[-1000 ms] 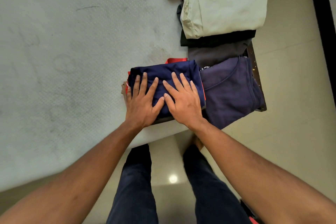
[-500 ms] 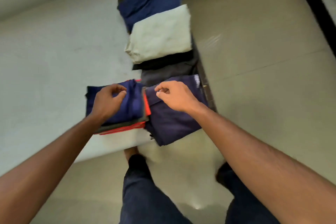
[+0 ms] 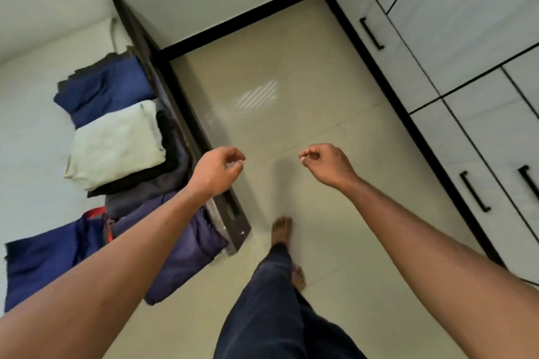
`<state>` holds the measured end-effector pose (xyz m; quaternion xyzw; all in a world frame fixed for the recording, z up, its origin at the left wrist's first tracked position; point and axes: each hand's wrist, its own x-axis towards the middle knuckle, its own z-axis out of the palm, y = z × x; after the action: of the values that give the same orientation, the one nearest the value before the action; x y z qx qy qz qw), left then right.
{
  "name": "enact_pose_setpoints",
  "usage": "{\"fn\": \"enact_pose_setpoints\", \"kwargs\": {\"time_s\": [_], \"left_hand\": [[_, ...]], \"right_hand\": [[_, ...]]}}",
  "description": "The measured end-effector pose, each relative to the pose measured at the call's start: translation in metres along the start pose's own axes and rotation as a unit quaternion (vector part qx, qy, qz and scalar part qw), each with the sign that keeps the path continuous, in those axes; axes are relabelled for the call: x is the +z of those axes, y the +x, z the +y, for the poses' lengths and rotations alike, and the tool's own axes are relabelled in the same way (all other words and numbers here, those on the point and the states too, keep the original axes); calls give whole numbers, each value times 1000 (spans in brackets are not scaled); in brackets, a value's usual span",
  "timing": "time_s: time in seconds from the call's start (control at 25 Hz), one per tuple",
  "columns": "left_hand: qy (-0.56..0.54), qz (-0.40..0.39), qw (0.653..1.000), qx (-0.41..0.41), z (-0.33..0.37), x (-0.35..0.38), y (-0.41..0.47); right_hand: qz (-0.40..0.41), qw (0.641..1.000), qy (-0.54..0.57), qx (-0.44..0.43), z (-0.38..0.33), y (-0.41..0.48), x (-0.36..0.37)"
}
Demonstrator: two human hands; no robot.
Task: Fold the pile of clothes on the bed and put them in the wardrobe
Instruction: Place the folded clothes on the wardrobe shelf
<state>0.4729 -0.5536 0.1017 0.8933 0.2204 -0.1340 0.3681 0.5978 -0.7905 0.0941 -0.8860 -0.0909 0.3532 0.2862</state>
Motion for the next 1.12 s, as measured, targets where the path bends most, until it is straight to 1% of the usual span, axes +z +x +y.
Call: {"fn": "enact_pose_setpoints", "kwargs": {"time_s": [0.12, 0.28, 0.56, 0.72, 0.84, 0.96, 1.04, 1.12], "left_hand": [[-38, -19, 999, -1, 40, 8, 72], [-81, -62, 994, -27, 81, 11, 161], [-37, -149, 988, -34, 158, -3, 302], [-15, -172, 985, -20, 197, 15, 400], [-15, -188, 982, -7, 215, 59, 494], [8, -213, 976, 43, 224, 117, 590], [15, -226, 970, 86, 222, 164, 658], [-4, -208, 972, 114, 215, 218, 734]], "right_hand": [[7, 999, 27, 29, 0, 48, -44], [33, 993, 87, 74, -6, 116, -88], [55, 974, 169, 142, 4, 211, -179], [62, 960, 210, 176, 28, 289, -214], [83, 962, 184, 183, 59, 376, -227], [137, 966, 127, 178, 99, 469, -229], [207, 968, 32, 135, 135, 535, -221], [279, 955, -72, 67, 179, 602, -211]]}}
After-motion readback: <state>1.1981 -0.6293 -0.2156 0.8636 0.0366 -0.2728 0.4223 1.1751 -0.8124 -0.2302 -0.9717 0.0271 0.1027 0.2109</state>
